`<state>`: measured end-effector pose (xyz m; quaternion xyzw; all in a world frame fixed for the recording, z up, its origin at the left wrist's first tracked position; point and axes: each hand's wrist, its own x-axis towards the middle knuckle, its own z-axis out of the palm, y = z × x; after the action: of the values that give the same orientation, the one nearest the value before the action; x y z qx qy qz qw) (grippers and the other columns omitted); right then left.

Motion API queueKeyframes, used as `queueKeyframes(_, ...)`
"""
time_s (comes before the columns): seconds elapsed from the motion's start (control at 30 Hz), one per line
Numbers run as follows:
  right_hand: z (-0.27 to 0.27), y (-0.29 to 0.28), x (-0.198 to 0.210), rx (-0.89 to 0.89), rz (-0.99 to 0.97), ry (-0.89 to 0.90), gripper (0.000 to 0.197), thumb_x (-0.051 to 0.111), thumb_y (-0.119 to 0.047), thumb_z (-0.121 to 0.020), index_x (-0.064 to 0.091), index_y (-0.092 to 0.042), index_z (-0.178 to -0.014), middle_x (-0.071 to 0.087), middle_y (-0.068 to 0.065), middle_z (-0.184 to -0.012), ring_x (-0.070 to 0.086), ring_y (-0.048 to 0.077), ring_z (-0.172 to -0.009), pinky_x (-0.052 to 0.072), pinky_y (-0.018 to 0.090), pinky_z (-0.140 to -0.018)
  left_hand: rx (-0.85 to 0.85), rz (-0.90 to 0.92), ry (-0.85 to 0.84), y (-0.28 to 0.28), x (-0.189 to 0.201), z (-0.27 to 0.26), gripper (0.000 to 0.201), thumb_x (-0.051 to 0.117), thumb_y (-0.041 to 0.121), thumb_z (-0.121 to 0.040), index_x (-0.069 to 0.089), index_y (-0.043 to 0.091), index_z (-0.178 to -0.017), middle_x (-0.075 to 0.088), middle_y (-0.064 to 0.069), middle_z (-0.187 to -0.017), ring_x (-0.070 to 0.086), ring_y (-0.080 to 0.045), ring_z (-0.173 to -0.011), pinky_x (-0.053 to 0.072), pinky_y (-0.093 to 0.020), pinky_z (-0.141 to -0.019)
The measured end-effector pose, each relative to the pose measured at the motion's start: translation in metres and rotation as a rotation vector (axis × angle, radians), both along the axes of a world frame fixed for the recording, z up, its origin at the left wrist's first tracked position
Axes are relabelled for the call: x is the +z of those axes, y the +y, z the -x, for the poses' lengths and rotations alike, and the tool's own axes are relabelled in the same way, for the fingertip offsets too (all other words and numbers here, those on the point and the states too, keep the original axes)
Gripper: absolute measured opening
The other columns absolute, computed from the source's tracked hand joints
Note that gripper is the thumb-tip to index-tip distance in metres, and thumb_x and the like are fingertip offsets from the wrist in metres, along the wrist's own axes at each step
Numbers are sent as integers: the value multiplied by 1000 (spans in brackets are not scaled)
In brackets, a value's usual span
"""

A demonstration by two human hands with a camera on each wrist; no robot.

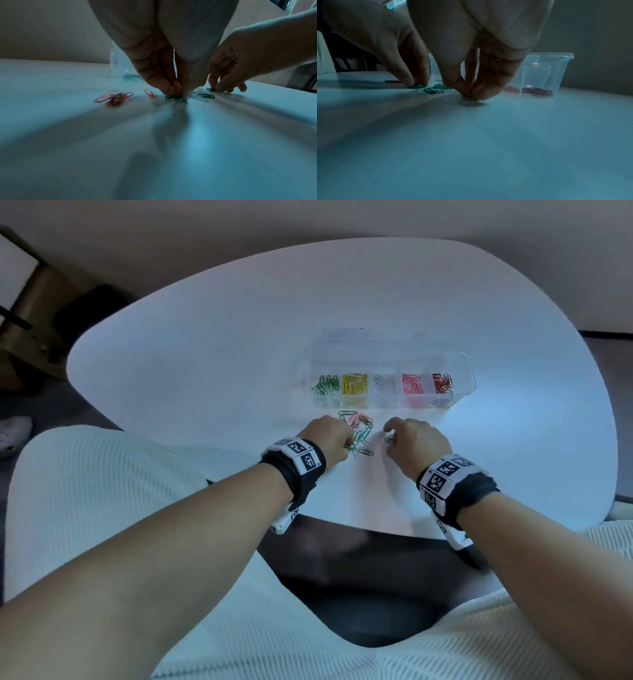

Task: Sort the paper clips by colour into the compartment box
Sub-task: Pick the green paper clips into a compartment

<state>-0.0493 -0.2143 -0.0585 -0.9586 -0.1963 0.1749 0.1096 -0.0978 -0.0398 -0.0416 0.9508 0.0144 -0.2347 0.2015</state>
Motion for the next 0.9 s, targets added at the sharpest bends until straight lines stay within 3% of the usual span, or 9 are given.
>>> queueKeyframes(0.1,7,1,0,-25,16,72,34,55,-15,-84,54,-20,-118,62,7,-104,57,29,-88,45,30,-69,8,3,24,-1,-1,3,34,56,13,-87,64,19,-120,65,-7,-117,59,-26,-105,45,-28,-82)
queueKeyframes(0.2,7,1,2,-165,-66,153,22,55,-19,-83,60,-21,-104,61,4,-91,55,25,-80,43,27,-68,96,62,-4,3,1,5,36,57,11,-84,64,21,-119,67,-3,-109,62,-23,-99,47,-26,-83)
queueKeyframes(0.33,0,-4,9,-521,-413,367,19,51,-6,-82,68,-7,-74,64,10,-65,61,25,-59,50,25,-59,272,236,-70,13,8,4,43,63,8,-79,64,24,-118,68,6,-84,64,-14,-83,53,-27,-84)
queueKeyframes(0.5,-4,-3,20,-823,-842,605,32,30,17,-70,51,-1,-54,45,10,-56,47,24,-45,44,27,-43,416,427,-76,18,11,2,42,60,3,-76,68,21,-113,68,1,-78,66,-18,-74,55,-27,-76)
queueKeyframes(0.6,-1,0,20,-729,-859,668,25,33,9,-65,53,-2,-54,43,10,-58,40,22,-48,33,25,-45,422,461,-43,19,13,1,36,61,3,-74,74,22,-103,62,7,-71,57,-11,-66,52,-24,-71)
queueKeyframes(0.67,1,4,19,-534,-690,605,21,47,-2,-73,62,-9,-61,47,4,-58,38,19,-50,29,24,-48,402,440,-21,18,16,2,24,62,6,-75,76,22,-85,61,9,-67,55,-8,-62,48,-20,-63)
queueKeyframes(0.73,4,8,19,-286,-407,397,13,58,-17,-82,68,-20,-74,52,-3,-60,46,14,-56,34,25,-51,361,414,-15,16,17,3,17,58,5,-75,69,18,-70,62,8,-64,58,-8,-63,45,-21,-61)
queueKeyframes(0.8,9,13,20,-90,-175,224,3,66,-32,-83,68,-31,-83,54,-7,-67,52,14,-67,39,25,-57,333,374,3,15,18,4,17,53,3,-76,59,15,-66,62,6,-63,60,-9,-62,46,-22,-58)
queueKeyframes(0.9,15,12,15,-13,-32,145,12,68,-39,-83,70,-33,-93,61,-6,-83,55,16,-74,41,23,-62,356,371,72,13,14,7,19,47,0,-76,52,14,-64,67,-3,-65,64,-8,-53,50,-25,-58)
